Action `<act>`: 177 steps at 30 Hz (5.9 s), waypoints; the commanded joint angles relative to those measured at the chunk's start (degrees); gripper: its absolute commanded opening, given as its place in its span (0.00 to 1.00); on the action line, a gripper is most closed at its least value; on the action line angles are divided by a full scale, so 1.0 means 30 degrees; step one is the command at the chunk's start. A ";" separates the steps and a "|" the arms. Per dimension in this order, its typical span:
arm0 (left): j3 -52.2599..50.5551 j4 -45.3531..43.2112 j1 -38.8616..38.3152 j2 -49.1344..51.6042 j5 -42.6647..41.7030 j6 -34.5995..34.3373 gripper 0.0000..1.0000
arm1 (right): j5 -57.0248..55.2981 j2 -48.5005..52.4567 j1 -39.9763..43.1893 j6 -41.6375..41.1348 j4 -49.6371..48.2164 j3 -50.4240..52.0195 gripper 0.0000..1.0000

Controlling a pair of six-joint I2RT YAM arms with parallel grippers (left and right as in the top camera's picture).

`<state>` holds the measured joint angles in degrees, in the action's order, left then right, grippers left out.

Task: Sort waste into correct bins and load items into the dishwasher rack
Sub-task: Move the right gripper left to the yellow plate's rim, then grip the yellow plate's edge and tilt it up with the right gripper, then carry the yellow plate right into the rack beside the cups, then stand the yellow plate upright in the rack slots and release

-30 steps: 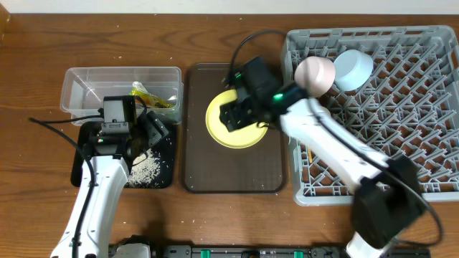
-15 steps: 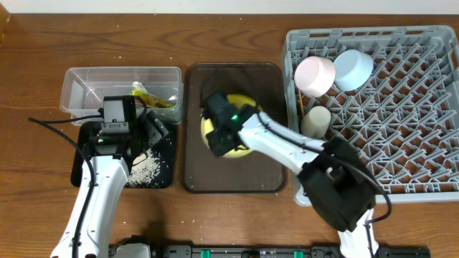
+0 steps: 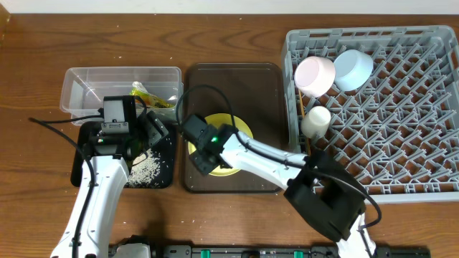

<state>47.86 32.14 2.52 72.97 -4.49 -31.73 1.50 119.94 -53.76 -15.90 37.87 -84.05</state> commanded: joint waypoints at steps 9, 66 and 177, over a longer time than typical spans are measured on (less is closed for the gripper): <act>-0.0095 0.0022 0.0066 -0.0124 0.0226 -0.0095 0.87 | -0.1260 -0.4408 0.3519 0.0874 0.2120 -0.0889 0.30; -0.0095 0.0022 0.0066 -0.0124 0.0226 -0.0095 0.72 | -0.3002 0.0153 0.4437 0.0896 0.2769 0.0131 0.01; -0.0095 0.0036 0.0066 -0.0124 0.0226 -0.0095 0.74 | -0.7380 -1.1934 1.2393 0.2142 0.0255 0.2477 0.91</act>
<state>47.86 32.16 2.52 72.97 -4.47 -31.90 -32.12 86.13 -16.34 -12.32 40.14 -76.20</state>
